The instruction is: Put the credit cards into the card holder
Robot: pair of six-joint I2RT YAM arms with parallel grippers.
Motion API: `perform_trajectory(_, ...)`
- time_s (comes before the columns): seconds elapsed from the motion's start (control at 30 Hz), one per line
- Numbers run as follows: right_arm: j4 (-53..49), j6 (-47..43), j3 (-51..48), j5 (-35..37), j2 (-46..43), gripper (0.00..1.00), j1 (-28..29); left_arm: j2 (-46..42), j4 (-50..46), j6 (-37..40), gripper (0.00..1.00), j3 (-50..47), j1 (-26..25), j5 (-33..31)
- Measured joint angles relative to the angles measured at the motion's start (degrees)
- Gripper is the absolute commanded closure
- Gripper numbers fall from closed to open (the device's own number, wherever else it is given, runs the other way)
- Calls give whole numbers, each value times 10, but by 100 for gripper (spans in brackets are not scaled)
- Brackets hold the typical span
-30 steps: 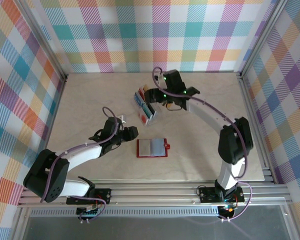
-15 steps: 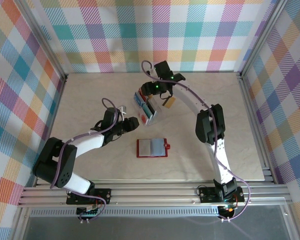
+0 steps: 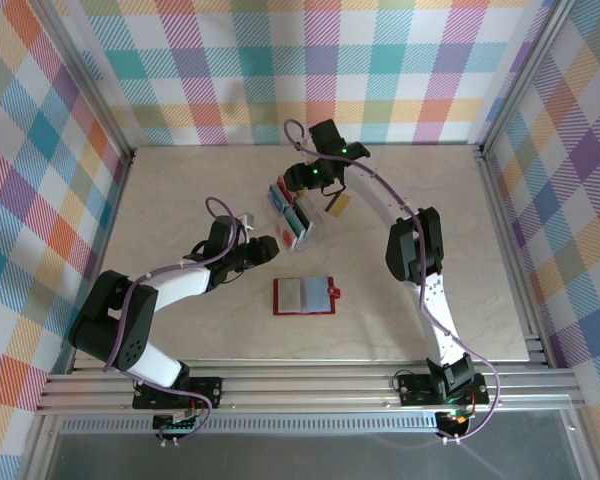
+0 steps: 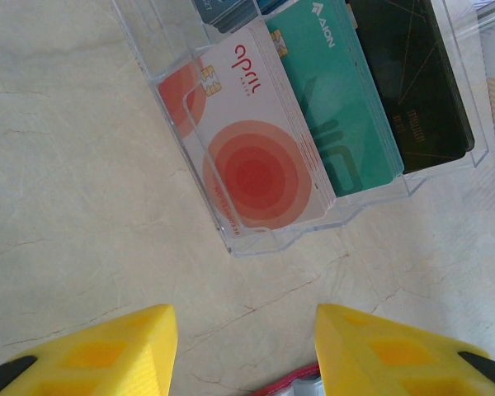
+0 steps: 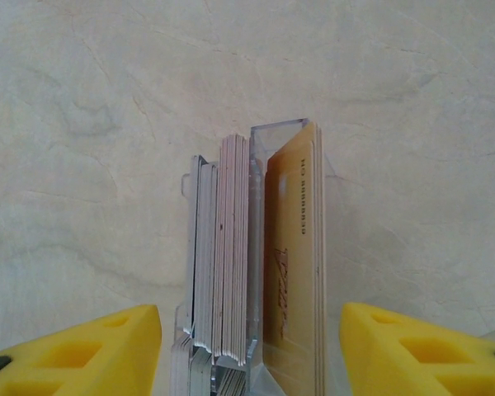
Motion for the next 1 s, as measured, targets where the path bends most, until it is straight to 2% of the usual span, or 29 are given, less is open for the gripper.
perform_trajectory(0.67,-20,0,7,-71,1,45,0,-6,0,0,52,0,2,0)
perform_trajectory(1.0,-53,-11,72,-79,47,47,0,-6,0,0,52,0,3,0)
